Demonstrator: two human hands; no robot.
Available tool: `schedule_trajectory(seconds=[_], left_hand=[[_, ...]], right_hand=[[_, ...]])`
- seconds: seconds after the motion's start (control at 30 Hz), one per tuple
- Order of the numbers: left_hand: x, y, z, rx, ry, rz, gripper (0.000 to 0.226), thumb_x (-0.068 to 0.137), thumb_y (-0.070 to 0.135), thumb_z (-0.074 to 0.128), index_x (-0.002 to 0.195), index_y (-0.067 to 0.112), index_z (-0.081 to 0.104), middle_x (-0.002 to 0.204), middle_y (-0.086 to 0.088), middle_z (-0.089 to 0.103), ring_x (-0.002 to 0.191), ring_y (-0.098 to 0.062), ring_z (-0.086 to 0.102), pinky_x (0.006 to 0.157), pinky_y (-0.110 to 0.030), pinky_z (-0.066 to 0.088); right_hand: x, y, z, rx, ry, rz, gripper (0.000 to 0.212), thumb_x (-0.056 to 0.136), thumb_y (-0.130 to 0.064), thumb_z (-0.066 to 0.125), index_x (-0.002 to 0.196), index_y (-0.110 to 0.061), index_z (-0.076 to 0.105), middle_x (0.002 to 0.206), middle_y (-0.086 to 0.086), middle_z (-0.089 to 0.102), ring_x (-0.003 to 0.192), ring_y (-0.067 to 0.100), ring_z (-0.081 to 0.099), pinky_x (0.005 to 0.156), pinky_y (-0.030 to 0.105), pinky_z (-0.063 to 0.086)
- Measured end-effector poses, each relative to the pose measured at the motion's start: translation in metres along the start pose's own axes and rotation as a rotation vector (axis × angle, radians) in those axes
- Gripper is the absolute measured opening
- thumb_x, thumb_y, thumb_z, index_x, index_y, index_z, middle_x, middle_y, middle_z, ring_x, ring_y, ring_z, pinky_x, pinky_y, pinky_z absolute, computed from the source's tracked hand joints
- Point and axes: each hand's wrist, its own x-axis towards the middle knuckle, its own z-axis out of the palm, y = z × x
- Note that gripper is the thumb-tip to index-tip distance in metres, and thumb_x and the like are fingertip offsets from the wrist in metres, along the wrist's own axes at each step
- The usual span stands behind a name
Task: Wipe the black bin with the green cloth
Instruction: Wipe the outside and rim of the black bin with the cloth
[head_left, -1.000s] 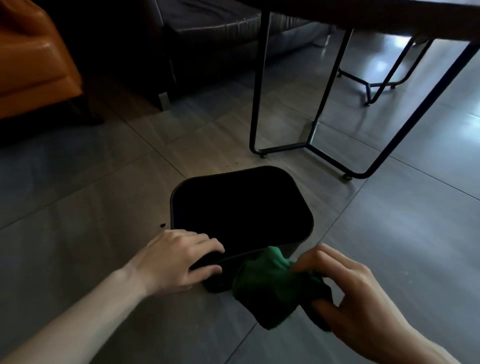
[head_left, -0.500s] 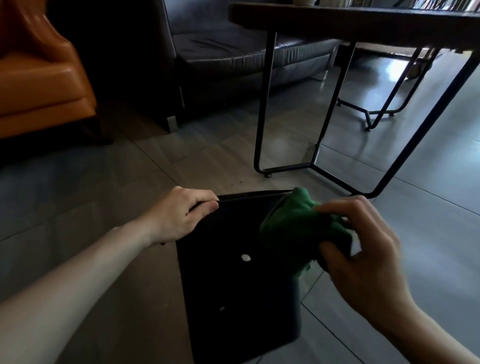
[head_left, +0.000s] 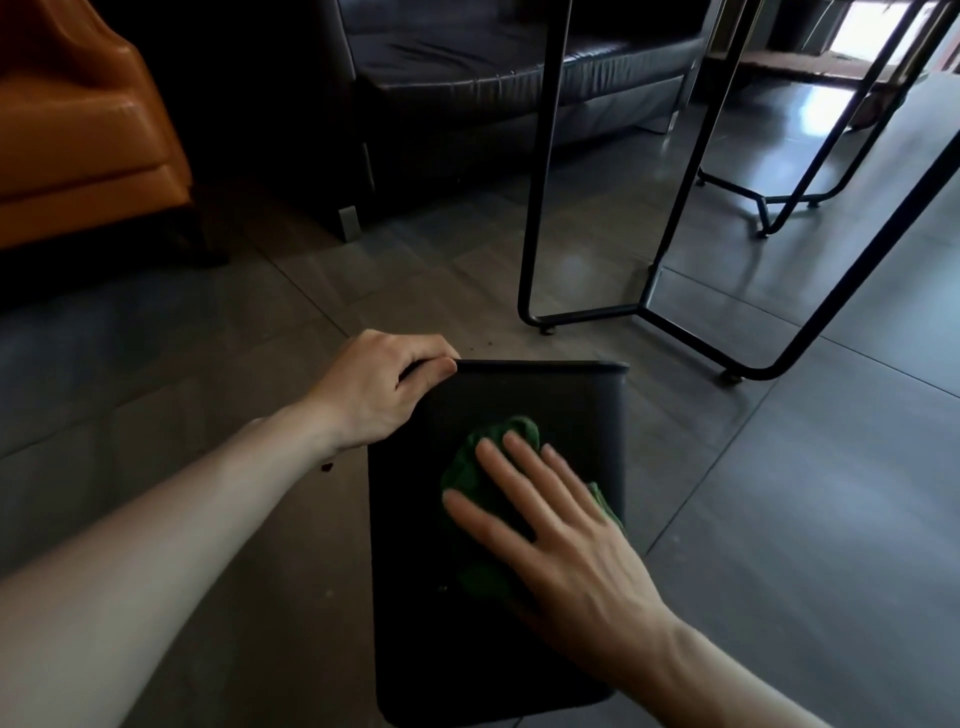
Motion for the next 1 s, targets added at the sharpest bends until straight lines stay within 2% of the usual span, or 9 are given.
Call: schedule_trajectory(seconds=[0.07,0.13,0.23,0.33,0.57,0.7,0.8,0.93,1.0], left_hand=[[-0.004,-0.002,0.002,-0.001,0.043,0.003,0.023,0.106,0.027,0.054,0.109,0.026,0.077,0.095,0.013,0.077,0.092,-0.008,0.073,0.081,-0.034,0.057],[-0.008,0.0,0.003,-0.003,0.093,0.026,0.023,0.106,0.026,0.055,0.114,0.027,0.077,0.103,0.013,0.078,0.099,-0.006,0.073,0.086,-0.034,0.058],[-0.016,0.005,0.006,0.056,0.116,0.109,0.029,0.105,0.029,0.057,0.131,0.026,0.07,0.126,0.011,0.074,0.119,-0.007,0.068,0.102,-0.032,0.054],[-0.029,0.006,0.012,0.271,0.06,0.168,0.05,0.103,0.04,0.057,0.15,0.024,0.052,0.143,0.007,0.062,0.133,-0.013,0.057,0.112,-0.034,0.043],[-0.059,-0.005,0.015,0.576,0.071,0.274,0.08,0.099,0.058,0.049,0.16,0.007,0.034,0.155,-0.01,0.049,0.145,-0.024,0.046,0.123,-0.033,0.029],[-0.075,-0.016,0.015,0.674,0.018,0.302,0.08,0.098,0.064,0.046,0.162,0.018,0.031,0.162,-0.016,0.039,0.149,-0.03,0.04,0.123,-0.04,0.03],[-0.083,-0.023,0.013,0.694,0.007,0.305,0.078,0.098,0.066,0.048,0.16,0.021,0.036,0.157,-0.017,0.045,0.143,-0.032,0.047,0.118,-0.04,0.037],[-0.082,-0.021,0.017,0.686,0.031,0.349,0.078,0.098,0.064,0.05,0.16,0.018,0.037,0.159,-0.019,0.044,0.147,-0.032,0.045,0.12,-0.042,0.036],[-0.081,-0.019,0.018,0.677,0.045,0.371,0.077,0.099,0.063,0.05,0.16,0.019,0.036,0.161,-0.019,0.041,0.149,-0.032,0.042,0.122,-0.043,0.034]], right_hand=[[-0.022,-0.006,0.012,-0.08,0.066,-0.134,0.044,0.109,-0.029,0.047,0.152,-0.028,0.053,0.163,0.017,0.042,0.153,0.039,0.037,0.118,0.054,0.043],[-0.04,-0.01,0.021,-0.127,0.094,-0.209,0.04,0.113,-0.019,0.041,0.147,-0.027,0.06,0.159,0.016,0.049,0.149,0.038,0.043,0.114,0.049,0.049],[-0.046,-0.012,0.022,-0.141,0.13,-0.199,0.039,0.112,-0.017,0.043,0.142,-0.029,0.064,0.155,0.013,0.053,0.146,0.034,0.048,0.113,0.045,0.051],[-0.044,-0.012,0.022,-0.125,0.162,-0.181,0.039,0.106,-0.021,0.053,0.142,-0.028,0.065,0.153,0.013,0.054,0.145,0.034,0.049,0.112,0.045,0.052],[-0.038,-0.005,0.021,-0.028,0.226,-0.047,0.047,0.101,-0.025,0.055,0.148,-0.025,0.058,0.158,0.016,0.049,0.151,0.034,0.042,0.119,0.048,0.045],[-0.02,-0.001,0.012,-0.007,0.221,0.001,0.047,0.104,-0.03,0.057,0.15,-0.02,0.055,0.161,0.015,0.045,0.154,0.035,0.038,0.121,0.051,0.041],[-0.023,-0.009,0.015,-0.016,0.226,-0.067,0.041,0.107,-0.029,0.049,0.147,-0.021,0.06,0.158,0.014,0.049,0.151,0.034,0.043,0.117,0.048,0.046],[-0.044,-0.025,0.026,-0.151,0.145,-0.188,0.048,0.107,-0.033,0.057,0.154,-0.027,0.051,0.163,0.009,0.045,0.152,0.032,0.04,0.122,0.044,0.04],[-0.051,-0.031,0.029,-0.254,0.101,-0.291,0.043,0.114,-0.025,0.041,0.157,-0.032,0.045,0.164,0.005,0.045,0.15,0.03,0.042,0.121,0.042,0.042]])
